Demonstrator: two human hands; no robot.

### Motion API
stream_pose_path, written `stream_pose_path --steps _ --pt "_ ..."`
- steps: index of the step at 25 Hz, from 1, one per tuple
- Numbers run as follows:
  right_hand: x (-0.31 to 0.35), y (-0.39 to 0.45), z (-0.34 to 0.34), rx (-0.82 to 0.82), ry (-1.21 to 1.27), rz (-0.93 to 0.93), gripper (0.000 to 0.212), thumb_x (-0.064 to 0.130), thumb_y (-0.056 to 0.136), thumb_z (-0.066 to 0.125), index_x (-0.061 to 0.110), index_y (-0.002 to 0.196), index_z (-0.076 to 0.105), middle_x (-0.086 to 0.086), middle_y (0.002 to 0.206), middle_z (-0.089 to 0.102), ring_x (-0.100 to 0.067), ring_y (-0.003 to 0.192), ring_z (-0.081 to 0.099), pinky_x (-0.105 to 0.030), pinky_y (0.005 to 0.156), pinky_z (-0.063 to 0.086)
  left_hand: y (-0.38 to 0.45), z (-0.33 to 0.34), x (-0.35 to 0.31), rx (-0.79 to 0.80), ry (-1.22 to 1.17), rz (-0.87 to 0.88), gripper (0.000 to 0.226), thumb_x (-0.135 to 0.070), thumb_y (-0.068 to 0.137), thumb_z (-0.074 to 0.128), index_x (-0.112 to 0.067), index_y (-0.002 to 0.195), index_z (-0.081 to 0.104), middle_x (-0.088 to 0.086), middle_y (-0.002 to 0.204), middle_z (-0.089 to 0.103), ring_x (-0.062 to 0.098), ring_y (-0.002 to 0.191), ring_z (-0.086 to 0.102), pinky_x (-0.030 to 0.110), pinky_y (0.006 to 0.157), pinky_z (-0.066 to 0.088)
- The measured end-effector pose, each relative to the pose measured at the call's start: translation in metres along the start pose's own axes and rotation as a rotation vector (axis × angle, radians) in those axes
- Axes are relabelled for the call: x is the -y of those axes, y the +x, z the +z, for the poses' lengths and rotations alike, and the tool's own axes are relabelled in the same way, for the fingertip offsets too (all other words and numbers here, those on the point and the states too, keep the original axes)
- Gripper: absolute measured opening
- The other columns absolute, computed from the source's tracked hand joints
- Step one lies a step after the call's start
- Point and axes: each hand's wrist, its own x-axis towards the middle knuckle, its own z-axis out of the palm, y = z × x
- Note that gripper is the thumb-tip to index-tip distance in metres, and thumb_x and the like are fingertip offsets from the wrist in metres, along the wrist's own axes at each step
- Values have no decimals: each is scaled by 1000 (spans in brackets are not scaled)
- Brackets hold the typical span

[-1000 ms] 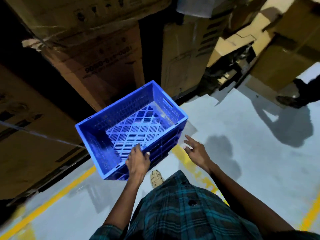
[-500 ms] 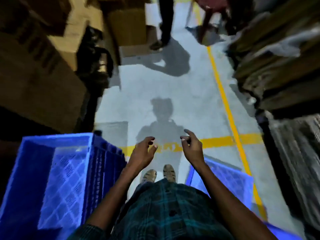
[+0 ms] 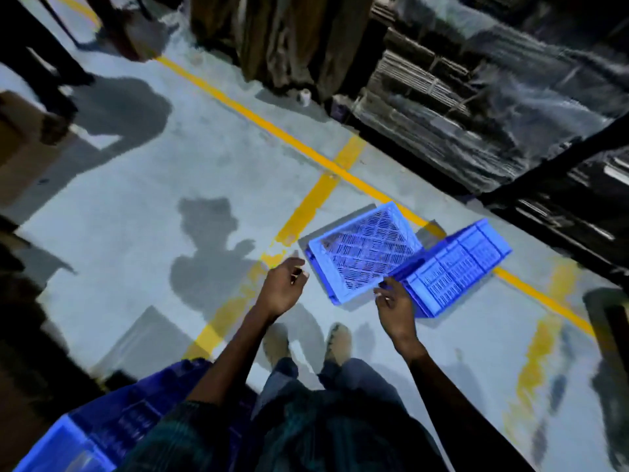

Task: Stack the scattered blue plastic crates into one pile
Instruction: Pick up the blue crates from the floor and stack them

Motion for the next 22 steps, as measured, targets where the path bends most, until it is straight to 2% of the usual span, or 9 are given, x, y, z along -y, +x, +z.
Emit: stream_pose_path --steps 4,6,9,11,14,15,19,21,22 --pt "-50 21 -24 28 15 216 33 3 92 53 1 125 58 -13 128 65 -37 108 65 -49 95 47 34 59 -15 70 -3 -115 30 -16 95 61 0 121 65 17 119 70 28 106 69 26 88 47" --pt "-78 46 -26 93 18 292 36 5 93 53 4 128 55 -16 125 66 -38 106 64 -50 96 47 58 92 -7 47 -44 -223 30 -14 94 62 2 119 66 20 118 70 30 105 69 28 87 48" --pt "-127 103 -13 181 26 381 39 8 93 54 8 132 52 -23 117 67 -28 92 60 -49 91 50 111 151 29 31 -168 -413 31 -16 96 61 2 120 65 29 111 70 31 91 68 35 78 51" --pt "-160 146 4 206 61 459 39 11 93 56 7 132 52 -24 118 65 -30 95 60 -47 90 50 149 191 62 22 -196 -532 33 -20 96 60 0 122 63 27 109 71 35 91 68 41 74 53" --pt "-205 216 43 202 162 580 40 15 95 57 9 134 52 -19 116 64 -33 103 62 -45 91 51 213 245 113 29 -223 -652 38 -25 96 59 -3 127 61 19 102 67 29 78 59 29 54 45" --pt "-221 241 61 198 176 602 41 16 95 56 10 134 51 -17 115 63 -32 101 61 -44 92 52 238 263 132 25 -234 -671 40 -26 96 59 -4 129 59 18 103 65 27 78 56 26 52 41" --pt "-286 326 135 133 383 808 40 19 96 56 11 133 47 -13 101 54 -26 76 53 -34 74 50 330 328 204 -22 -352 -728 55 -29 95 60 -5 142 45 14 111 56 25 90 52 33 65 47" --pt "-311 354 164 112 439 876 32 25 95 58 13 123 49 -12 93 54 -21 66 51 -35 78 47 363 355 234 -33 -464 -784 57 -31 94 62 -2 140 44 14 121 55 25 97 52 39 76 48" --pt "-325 368 179 102 460 897 27 27 95 59 12 115 51 -12 92 54 -21 69 52 -39 83 49 379 369 247 -24 -523 -812 55 -33 93 63 -1 135 48 15 123 58 25 97 54 41 79 48"
